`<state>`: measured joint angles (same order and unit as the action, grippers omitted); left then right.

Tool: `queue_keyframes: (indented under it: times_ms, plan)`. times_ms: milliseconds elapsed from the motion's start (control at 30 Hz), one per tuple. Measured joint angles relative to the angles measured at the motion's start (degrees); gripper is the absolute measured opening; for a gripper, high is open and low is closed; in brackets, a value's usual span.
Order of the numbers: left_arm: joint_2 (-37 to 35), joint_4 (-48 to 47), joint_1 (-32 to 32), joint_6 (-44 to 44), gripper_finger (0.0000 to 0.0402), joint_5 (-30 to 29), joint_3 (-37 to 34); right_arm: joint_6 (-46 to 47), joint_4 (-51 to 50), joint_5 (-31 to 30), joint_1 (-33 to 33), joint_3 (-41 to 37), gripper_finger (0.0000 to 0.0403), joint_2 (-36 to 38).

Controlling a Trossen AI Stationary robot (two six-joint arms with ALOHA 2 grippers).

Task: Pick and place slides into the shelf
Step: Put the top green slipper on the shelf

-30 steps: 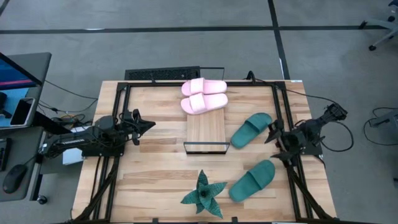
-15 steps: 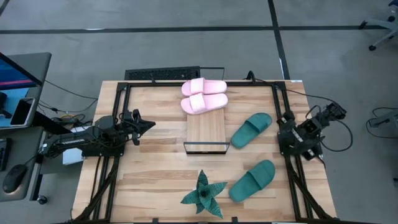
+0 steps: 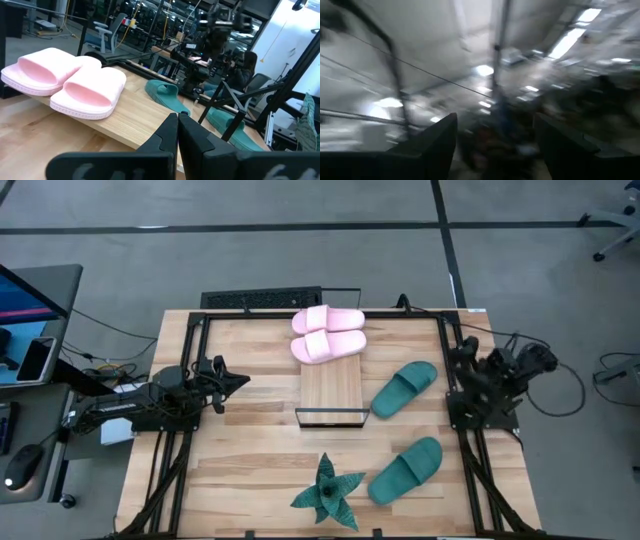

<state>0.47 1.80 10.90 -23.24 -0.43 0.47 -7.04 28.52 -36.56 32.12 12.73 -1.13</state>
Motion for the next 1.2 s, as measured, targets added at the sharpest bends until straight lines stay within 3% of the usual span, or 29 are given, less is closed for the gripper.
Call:
queue_keyframes:
  times_ms: [100,267,433,733,1000,1200]
  plan:
    - [0.00,0.00,0.00,0.13,0.0000,0.00,0.00,-2.81,-10.01,-16.67,0.00,4.53,0.0254,-0.01]
    - [0.00,0.00,0.00,-0.02,0.0000,0.00,0.00,-8.26,-16.64,-37.53,0.00,11.00,0.0254,0.00]
    - [0.00,0.00,0.00,0.00,0.0000,0.00,0.00,-16.20,-17.77,-52.09,0.87,14.79,0.0254,0.01]
    - [0.02,0.00,0.00,0.02,0.0000,0.02,0.00,-21.33,-16.45,-53.50,2.54,15.91,0.0254,0.90]
    - [0.02,0.00,0.00,0.02,0.0000,0.00,0.00,-21.40,-17.87,-53.46,9.25,13.06,0.0253,0.86]
    - [0.02,0.00,0.00,0.03,0.0000,0.02,0.00,-21.43,-17.79,-53.48,9.80,9.79,0.0224,0.29]
